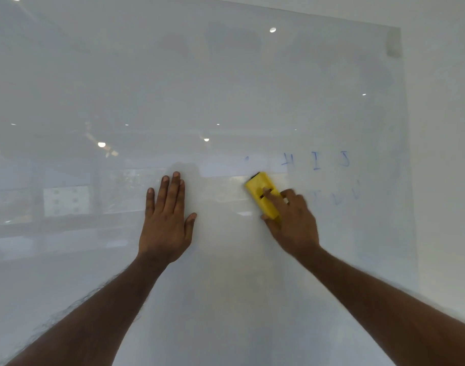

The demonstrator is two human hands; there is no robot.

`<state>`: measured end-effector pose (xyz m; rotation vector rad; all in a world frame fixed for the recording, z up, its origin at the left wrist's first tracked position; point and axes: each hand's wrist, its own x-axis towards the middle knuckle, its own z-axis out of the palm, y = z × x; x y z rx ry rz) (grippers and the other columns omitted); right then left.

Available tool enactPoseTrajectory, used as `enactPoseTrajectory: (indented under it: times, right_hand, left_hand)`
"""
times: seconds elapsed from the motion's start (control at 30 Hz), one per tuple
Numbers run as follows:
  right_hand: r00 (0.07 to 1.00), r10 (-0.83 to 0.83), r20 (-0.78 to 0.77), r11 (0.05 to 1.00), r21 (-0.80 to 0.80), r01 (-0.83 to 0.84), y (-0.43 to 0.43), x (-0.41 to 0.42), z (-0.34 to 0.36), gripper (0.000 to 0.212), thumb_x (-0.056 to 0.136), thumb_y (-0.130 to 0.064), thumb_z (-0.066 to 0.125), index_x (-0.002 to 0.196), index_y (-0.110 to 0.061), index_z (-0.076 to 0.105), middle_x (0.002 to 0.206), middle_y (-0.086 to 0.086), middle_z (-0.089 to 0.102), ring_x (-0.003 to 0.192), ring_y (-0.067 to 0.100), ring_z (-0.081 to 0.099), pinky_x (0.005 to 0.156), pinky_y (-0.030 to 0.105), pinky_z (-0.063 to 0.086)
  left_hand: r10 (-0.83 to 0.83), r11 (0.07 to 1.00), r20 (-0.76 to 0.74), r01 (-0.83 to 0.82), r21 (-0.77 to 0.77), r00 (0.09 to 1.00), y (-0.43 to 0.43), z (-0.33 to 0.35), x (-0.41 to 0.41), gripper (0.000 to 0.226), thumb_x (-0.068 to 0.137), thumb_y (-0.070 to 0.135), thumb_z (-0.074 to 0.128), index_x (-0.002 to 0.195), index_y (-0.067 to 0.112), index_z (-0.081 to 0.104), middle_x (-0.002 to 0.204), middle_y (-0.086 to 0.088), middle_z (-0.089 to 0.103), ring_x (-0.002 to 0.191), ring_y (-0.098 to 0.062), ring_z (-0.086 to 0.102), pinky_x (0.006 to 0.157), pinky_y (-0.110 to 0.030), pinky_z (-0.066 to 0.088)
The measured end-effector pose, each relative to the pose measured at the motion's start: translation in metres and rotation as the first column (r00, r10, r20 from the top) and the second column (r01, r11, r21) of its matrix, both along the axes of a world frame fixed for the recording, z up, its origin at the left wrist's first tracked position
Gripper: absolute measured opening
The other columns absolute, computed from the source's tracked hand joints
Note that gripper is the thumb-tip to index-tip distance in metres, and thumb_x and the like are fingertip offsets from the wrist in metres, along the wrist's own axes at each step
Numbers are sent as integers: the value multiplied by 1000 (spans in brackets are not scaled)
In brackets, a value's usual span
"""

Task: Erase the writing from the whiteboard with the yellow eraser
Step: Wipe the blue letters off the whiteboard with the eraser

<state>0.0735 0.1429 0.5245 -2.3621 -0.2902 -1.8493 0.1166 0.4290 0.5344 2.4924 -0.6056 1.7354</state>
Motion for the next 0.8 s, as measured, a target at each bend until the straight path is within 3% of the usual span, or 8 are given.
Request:
enactPoseTrajectory:
  times: [0.1,0.17,0.33,0.4,0.53,0.63,0.7,0.8]
  right_hand:
    - [997,33,-66,927,-372,-55,5,-2,-23,57,76,-32,75,129,-28,56,107,11,59,79,32,54,55,36,50]
    - [998,16,-61,894,-446,-42,-6,-2,-6,58,76,-30,75,131,-29,55,108,11,60,79,31,54,55,37,50]
    - [998,-54,-15,998,28,54,-22,-4,42,56,81,-33,71,134,-32,52,109,8,54,87,30,50,55,36,49]
    - [999,-32,-31,999,41,34,-14,-4,33,57,80,-34,72,133,-31,52,110,9,54,88,30,50,56,37,49]
    - [994,61,-95,928,-360,-92,-2,-6,-20,57,74,-30,78,128,-26,59,109,13,60,79,33,55,57,38,51]
    - [994,18,-109,857,-510,-72,-14,-4,-21,58,72,-30,80,127,-29,60,108,11,63,76,31,56,56,35,50]
    - [998,-2,-64,904,-426,-26,-24,-2,-4,58,73,-29,79,127,-30,59,107,11,62,77,32,55,55,37,51]
    - [1000,-16,-16,997,-79,15,-37,-2,21,57,77,-31,76,130,-32,55,106,9,57,81,31,50,54,38,51]
  left_hand:
    - [13,1000,17,-13,11,1000,1,-1,1,72,100,42,29,158,1,14,169,-13,7,156,-30,4,126,-54,5]
    - [17,1000,26,-17,14,1000,1,-1,2,72,100,42,29,157,1,15,169,-13,8,156,-30,4,126,-54,5]
    - [33,999,39,-34,11,999,1,-3,4,72,100,42,28,157,1,14,169,-13,7,157,-28,2,126,-54,4]
    - [35,999,36,-35,12,999,1,-3,4,72,100,43,27,158,2,12,169,-12,6,157,-28,1,126,-53,3]
    - [42,999,35,-42,10,999,-1,-2,1,72,100,42,28,158,1,13,169,-13,8,156,-29,4,125,-55,5]
    - [50,998,39,-51,22,998,0,-2,2,73,100,44,27,157,1,14,168,-13,8,156,-30,5,125,-55,7]
    - [47,998,51,-48,29,998,3,-2,1,73,100,44,28,157,1,15,168,-14,9,156,-30,7,125,-54,8]
    - [45,999,56,-46,15,997,0,-3,0,72,100,43,29,157,1,16,168,-14,10,156,-31,8,125,-56,10]
